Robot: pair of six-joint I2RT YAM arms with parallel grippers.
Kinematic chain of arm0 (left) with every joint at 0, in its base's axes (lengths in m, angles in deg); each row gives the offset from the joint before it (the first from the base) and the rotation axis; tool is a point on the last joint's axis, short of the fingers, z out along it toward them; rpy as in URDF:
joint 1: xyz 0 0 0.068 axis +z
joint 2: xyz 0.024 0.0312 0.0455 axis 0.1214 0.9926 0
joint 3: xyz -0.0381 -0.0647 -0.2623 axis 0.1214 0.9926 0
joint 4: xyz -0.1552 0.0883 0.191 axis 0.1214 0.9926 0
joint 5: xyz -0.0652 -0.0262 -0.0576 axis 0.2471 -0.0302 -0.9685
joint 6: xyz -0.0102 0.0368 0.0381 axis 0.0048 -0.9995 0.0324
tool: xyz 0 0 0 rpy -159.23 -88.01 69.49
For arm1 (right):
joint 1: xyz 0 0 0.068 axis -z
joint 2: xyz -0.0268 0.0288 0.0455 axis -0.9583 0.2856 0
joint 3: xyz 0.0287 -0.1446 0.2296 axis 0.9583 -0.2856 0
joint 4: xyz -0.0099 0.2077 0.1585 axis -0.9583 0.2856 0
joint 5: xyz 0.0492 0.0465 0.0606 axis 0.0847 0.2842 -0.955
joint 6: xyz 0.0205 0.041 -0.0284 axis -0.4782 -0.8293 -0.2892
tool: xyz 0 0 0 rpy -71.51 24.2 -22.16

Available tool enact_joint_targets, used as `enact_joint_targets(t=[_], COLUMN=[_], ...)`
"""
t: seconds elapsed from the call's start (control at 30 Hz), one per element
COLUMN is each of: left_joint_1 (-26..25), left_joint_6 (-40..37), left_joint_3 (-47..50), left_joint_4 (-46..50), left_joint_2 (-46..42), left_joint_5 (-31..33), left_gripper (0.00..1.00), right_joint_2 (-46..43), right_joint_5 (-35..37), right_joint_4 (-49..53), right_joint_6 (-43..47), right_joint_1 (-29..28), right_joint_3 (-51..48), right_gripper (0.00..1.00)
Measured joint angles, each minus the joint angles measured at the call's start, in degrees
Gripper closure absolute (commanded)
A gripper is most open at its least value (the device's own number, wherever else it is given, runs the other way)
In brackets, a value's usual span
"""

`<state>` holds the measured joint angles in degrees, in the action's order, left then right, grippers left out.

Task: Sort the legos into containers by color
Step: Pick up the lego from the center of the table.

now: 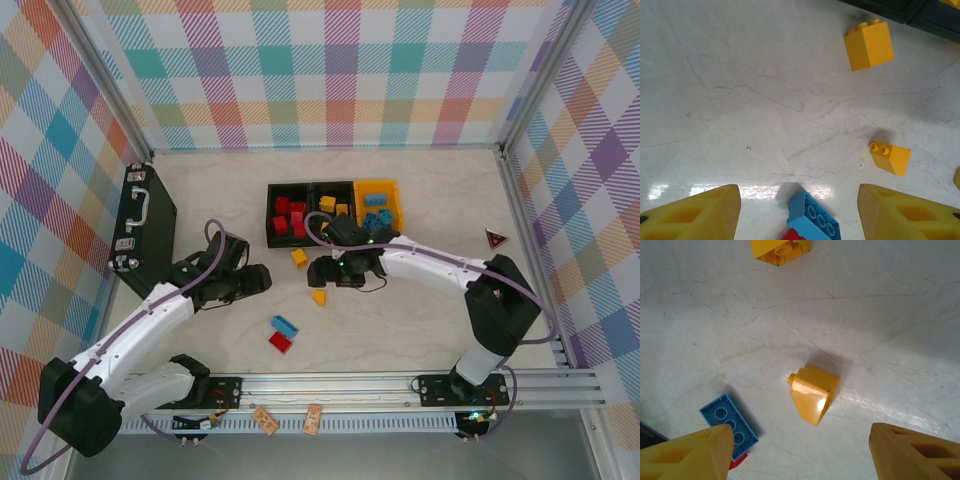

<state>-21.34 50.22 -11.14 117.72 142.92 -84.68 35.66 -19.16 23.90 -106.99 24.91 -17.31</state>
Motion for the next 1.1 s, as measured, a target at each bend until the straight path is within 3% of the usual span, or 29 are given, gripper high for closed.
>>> enact_joint_targets(t=[0.43,0.57,0.77,0.87,1.1], left_joint_1=[0.0,0.0,0.0,0.0,0.0], left_joint_6=[2.2,2.8,3.0,3.0,3.0], left_joint_3=[3.8,4.6,4.9,5.0,5.1], left_joint_4=[-0.5,-1.4,-1.7,-1.9,-3.4], left_joint_2=[0.0,0.0,0.0,0.0,0.1], left_joint_5=[-0.4,-0.4,-0.5,-0.8,-2.0], left_gripper=[0.37,0.37,0.37,0.37,0.38], right_joint_2=[13.1,16.6,18.6,18.5,17.0], right_joint_5=[3.4,3.6,3.8,4.5,8.1], right_joint_4=[5.3,6.6,8.0,8.2,10.9], right_joint_6=[-0.4,-0.7,-1.1,-1.2,0.5], right_joint_1=[-3.4,-4.2,-4.7,-4.8,-4.3], right_joint_3=[8.9,11.1,11.9,12.5,13.0], right_gripper=[0.32,0.40,0.67,0.71,0.72])
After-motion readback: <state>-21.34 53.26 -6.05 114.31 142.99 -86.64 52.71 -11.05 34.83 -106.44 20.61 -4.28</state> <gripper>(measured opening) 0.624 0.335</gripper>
